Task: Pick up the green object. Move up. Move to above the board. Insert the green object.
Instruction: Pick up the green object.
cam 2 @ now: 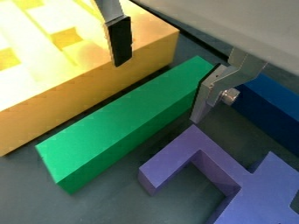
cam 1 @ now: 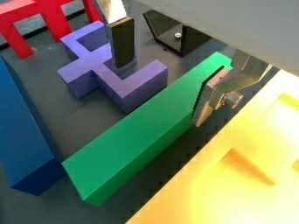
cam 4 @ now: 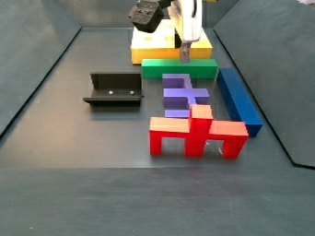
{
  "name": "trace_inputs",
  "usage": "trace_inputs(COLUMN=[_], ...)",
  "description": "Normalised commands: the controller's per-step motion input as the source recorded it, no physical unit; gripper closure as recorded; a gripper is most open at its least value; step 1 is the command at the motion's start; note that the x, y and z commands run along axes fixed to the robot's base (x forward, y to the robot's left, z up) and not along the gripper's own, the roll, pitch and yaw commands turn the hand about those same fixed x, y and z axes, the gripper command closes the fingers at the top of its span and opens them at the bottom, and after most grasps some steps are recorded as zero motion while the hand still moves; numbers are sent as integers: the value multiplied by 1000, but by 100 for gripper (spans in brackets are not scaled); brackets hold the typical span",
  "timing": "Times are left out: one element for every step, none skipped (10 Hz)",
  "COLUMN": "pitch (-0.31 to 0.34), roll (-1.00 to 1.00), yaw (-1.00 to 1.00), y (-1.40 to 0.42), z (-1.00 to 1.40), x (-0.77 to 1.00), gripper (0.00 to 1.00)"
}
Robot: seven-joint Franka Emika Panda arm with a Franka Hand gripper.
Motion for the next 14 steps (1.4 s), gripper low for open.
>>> trace_inputs(pitch=[0, 0, 0, -11, -34, -33, -66, -93, -97, -107, -114, -109, -67, -21], roll=[0, -13, -49, -86, -123, -140, -169, -164, -159, -150, -164, -114, -69, -39], yaw=[-180, -154, -111, -89, -123, -109, -140, -140, -103, -74, -51, -34, 0, 0], y=[3, 71, 71, 100, 163, 134, 120, 83, 0, 0, 0, 0, 0, -3], z=[-209, -197, -203, -214, -186, -126, -69, -66, -43, -11, 0, -69, -194, -249], x=[0, 0, 0, 0, -83, -100, -306, -417, -403, -369, -380, -231, -6, 0], gripper=[0, 0, 0, 0, 0, 0, 0, 0, 0, 0, 0, 0, 0, 0])
